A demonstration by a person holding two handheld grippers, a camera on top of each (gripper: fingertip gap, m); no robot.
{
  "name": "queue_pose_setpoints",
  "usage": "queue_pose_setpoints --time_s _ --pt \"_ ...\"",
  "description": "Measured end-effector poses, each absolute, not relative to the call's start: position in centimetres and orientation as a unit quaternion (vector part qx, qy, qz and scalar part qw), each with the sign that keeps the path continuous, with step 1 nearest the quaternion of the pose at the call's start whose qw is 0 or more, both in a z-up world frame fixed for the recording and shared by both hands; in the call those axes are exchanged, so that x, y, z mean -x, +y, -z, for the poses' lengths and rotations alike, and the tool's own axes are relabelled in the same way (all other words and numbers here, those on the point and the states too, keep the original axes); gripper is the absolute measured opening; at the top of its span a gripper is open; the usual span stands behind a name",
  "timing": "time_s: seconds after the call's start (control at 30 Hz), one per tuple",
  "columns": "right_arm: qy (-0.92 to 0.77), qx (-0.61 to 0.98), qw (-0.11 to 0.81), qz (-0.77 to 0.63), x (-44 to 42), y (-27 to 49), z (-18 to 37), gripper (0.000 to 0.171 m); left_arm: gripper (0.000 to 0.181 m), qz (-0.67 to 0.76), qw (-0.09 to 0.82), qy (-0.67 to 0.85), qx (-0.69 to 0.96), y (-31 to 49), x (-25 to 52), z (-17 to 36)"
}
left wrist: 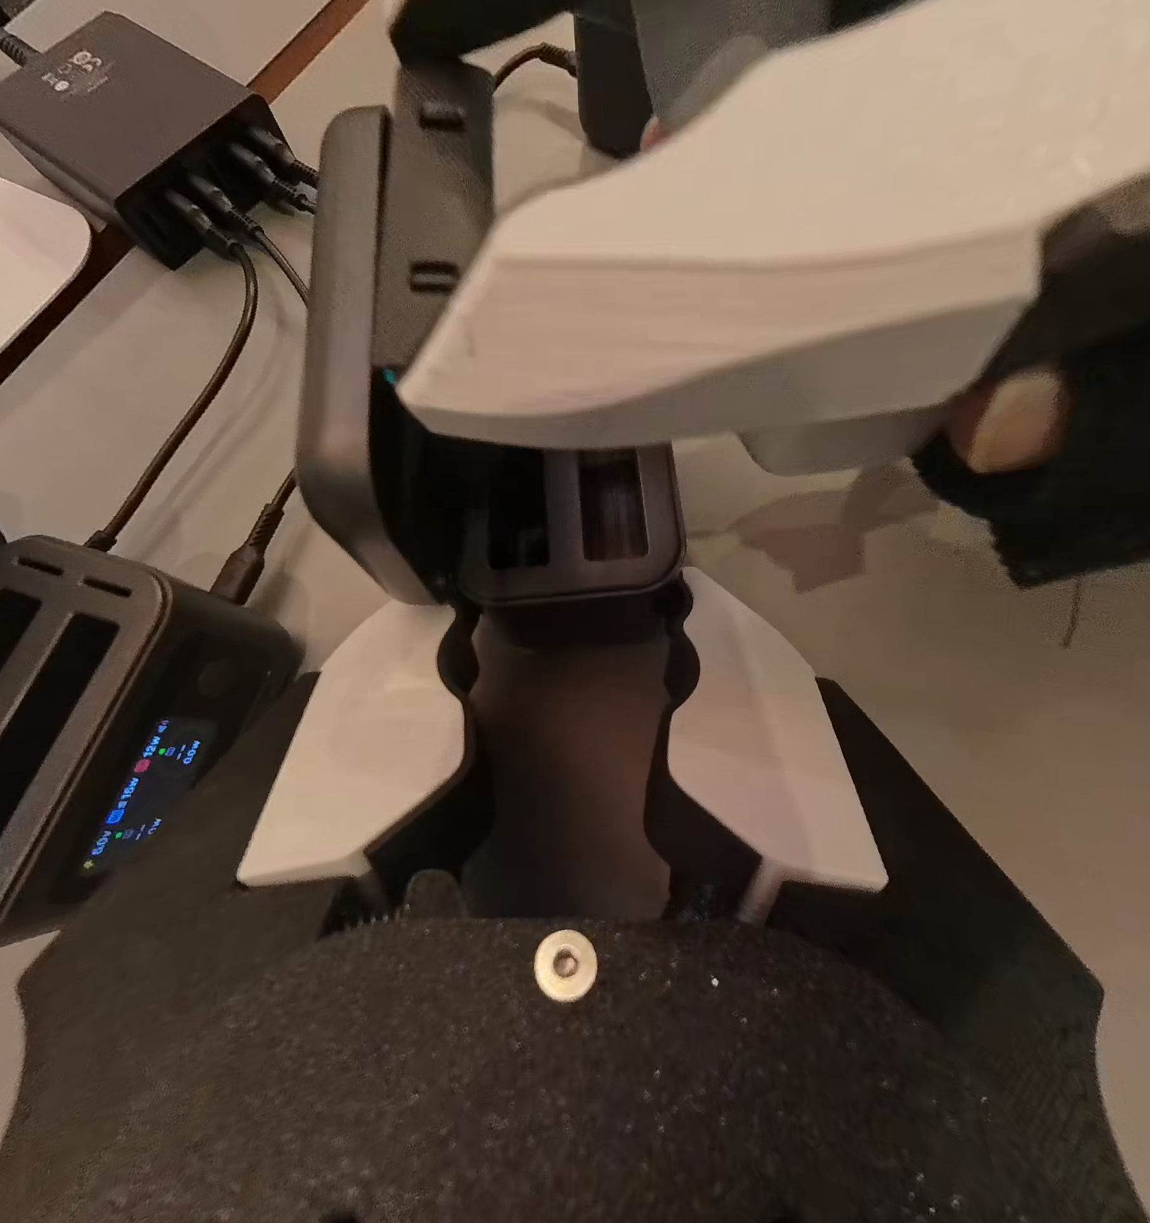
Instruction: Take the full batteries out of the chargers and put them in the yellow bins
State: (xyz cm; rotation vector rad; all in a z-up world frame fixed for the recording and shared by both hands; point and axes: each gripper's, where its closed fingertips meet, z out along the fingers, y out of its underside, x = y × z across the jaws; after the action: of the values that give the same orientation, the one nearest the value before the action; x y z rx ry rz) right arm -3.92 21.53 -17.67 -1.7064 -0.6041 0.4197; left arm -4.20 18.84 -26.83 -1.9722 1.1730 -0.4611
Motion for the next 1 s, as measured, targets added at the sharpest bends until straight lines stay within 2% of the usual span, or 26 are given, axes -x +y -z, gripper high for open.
queue_pose_setpoints --time_s 0.5,0.73,0.87,1.0 --pt "-0.188 0.717 0.643 -0.194 -0.4 21.8 13.9 0.058 0.058 0.15 0.429 0.423 0.784 20.4 6.2 25.7" --pt "-0.165 0.705 0.664 -0.19 -2.4 21.5 12.0 0.058 0.046 0.113 0.449 0.385 0.798 20.1 9.0 24.5" --pt "-0.166 0.692 0.675 -0.195 -2.5 20.9 10.9 0.058 0.04 0.086 0.48 0.383 0.785 19.6 10.2 22.4" --pt "-0.162 0.684 0.67 -0.239 -1.9 20.0 10.1 0.058 0.036 0.105 0.559 0.407 0.715 18.4 8.0 18.2"
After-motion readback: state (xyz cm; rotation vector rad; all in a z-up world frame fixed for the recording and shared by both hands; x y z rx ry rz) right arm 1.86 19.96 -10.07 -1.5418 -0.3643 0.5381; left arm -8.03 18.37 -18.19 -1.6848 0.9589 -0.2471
